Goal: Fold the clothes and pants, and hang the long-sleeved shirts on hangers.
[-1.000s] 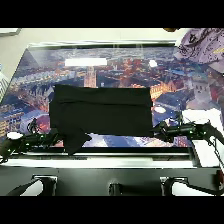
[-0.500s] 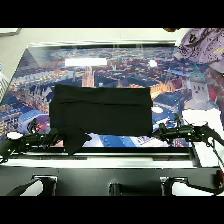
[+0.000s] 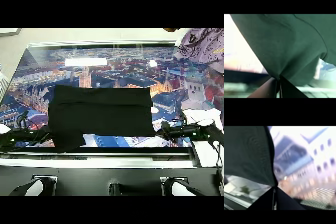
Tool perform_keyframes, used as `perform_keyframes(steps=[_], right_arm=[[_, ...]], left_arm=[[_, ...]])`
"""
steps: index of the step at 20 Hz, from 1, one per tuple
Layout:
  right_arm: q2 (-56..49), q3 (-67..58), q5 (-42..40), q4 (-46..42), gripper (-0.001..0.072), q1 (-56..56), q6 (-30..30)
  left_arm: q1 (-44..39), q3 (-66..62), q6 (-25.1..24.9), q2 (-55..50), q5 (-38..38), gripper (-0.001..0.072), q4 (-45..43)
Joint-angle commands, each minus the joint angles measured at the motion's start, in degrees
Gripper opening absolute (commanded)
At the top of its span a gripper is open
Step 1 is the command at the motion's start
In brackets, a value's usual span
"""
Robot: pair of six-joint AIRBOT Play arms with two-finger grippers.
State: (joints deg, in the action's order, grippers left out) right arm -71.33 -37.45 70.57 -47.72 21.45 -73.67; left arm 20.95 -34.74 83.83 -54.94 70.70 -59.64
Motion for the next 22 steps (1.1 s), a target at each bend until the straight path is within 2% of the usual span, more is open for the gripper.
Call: perform_keyframes(steps=[1,2,5,9,11,14,17,22], right_arm=[[9.5,-0.1,5.5,-9.2,0.0029,0.0,-7.5],[12.3,-0.1,7.0,-10.8,0.0029,0.0,-9.6],[17.4,-0.2,8.9,-11.6,0.0028,0.0,-10.1],[13.7,-4.0,5.5,-11.1,0.0028,-4.6,-7.3],[9.6,-9.0,2.4,-13.4,0.0028,-10.7,-7.5],[2.5,-17.8,-0.6,-20.8,0.0028,-16.3,-11.2],[-5.1,-25.9,-0.6,-22.2,0.0028,-17.1,-11.5],[-14.7,-36.7,-0.7,-24.6,0.0028,-17.1,-11.6]], left_arm=[[0.1,-2.7,6.7,8.3,9.3,0.0014,-6.6],[0.1,-2.8,7.6,11.0,10.6,0.0014,-6.6],[-0.1,-3.9,8.2,14.7,10.4,0.0014,-6.6],[-0.1,-8.0,6.1,10.3,3.7,0.0014,-5.1],[-0.4,-10.6,4.6,5.4,0.4,0.0014,-3.9],[-2.1,-14.6,1.8,-3.2,-3.8,0.0014,-3.4],[-4.8,-20.7,0.0,-13.2,-6.8,0.0014,-3.4],[-7.9,-33.9,-1.0,-29.0,-7.1,0.0014,-3.4]])
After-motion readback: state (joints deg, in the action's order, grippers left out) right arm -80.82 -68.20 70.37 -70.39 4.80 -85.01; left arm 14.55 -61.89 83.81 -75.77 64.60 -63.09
